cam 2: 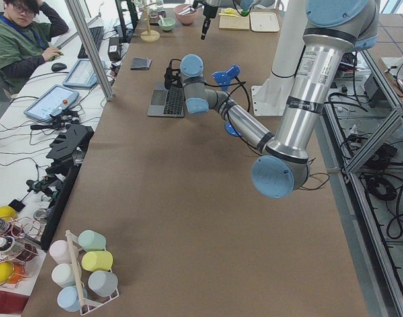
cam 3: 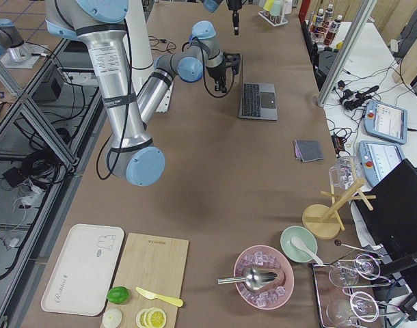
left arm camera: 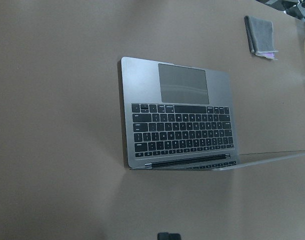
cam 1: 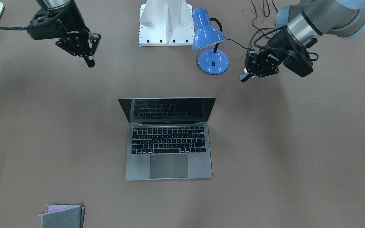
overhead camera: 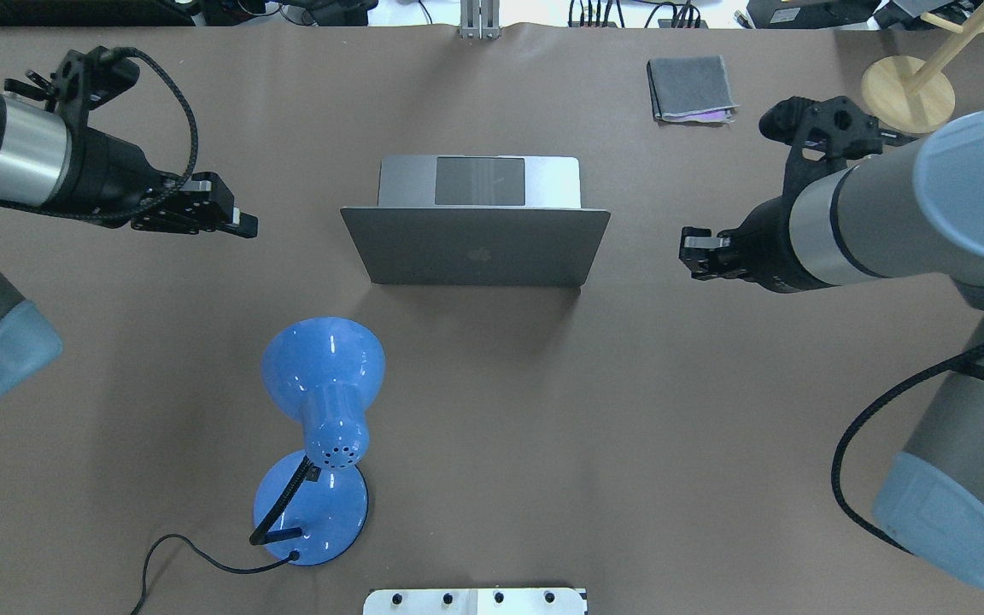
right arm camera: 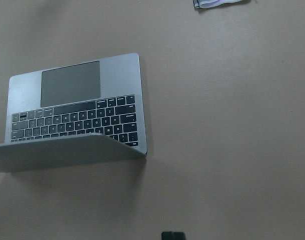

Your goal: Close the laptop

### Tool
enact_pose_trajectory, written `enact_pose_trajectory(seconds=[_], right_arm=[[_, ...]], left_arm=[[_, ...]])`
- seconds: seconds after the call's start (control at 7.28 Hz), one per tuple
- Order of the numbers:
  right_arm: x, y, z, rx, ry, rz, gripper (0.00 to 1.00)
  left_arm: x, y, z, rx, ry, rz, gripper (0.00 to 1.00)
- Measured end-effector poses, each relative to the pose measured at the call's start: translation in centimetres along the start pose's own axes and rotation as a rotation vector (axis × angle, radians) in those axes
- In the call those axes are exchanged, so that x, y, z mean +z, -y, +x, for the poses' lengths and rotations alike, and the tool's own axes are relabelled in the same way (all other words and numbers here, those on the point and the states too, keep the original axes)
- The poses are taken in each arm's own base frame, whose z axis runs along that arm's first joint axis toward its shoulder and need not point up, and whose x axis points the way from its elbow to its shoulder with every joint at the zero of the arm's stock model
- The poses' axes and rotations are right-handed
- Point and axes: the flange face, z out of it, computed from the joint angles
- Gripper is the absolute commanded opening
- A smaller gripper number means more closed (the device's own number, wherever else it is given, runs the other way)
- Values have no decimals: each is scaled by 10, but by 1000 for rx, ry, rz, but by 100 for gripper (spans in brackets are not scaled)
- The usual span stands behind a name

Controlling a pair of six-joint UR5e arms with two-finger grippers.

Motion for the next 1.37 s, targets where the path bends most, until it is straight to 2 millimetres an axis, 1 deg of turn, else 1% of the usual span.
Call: enact_pose_trajectory(seconds=[0.14,0.27,0.41,0.55,0.69,0.82,0.96,1.1,1.24,1.37], right_arm=[[7,-9,-19,8,-10,1,0],[16,-16,-31,12,-30,4,0],[22,-20,-40,12,-59,6,0],[24,-23,-44,12,-82,4,0],[26,-25,-46,12,-101,0,0],[30,-25,-48,13,-121,-6,0],[37,-24,-53,16,-144,-11,0],[46,-21,-59,18,-164,-16,0],[54,-19,-63,18,-178,-19,0],[57,-18,-67,15,-183,-21,0]], left_arm=[[15,-7,11,-24,4,-1,0],[30,-12,32,-68,21,-11,0],[44,-19,60,-109,59,-24,0],[55,-28,92,-139,116,-24,0],[61,-37,124,-164,182,-23,0],[68,-42,148,-179,243,-15,0],[75,-44,165,-179,291,5,0],[82,-44,174,-162,322,13,0],[88,-40,175,-125,343,12,0],[93,-34,171,-87,362,11,0]])
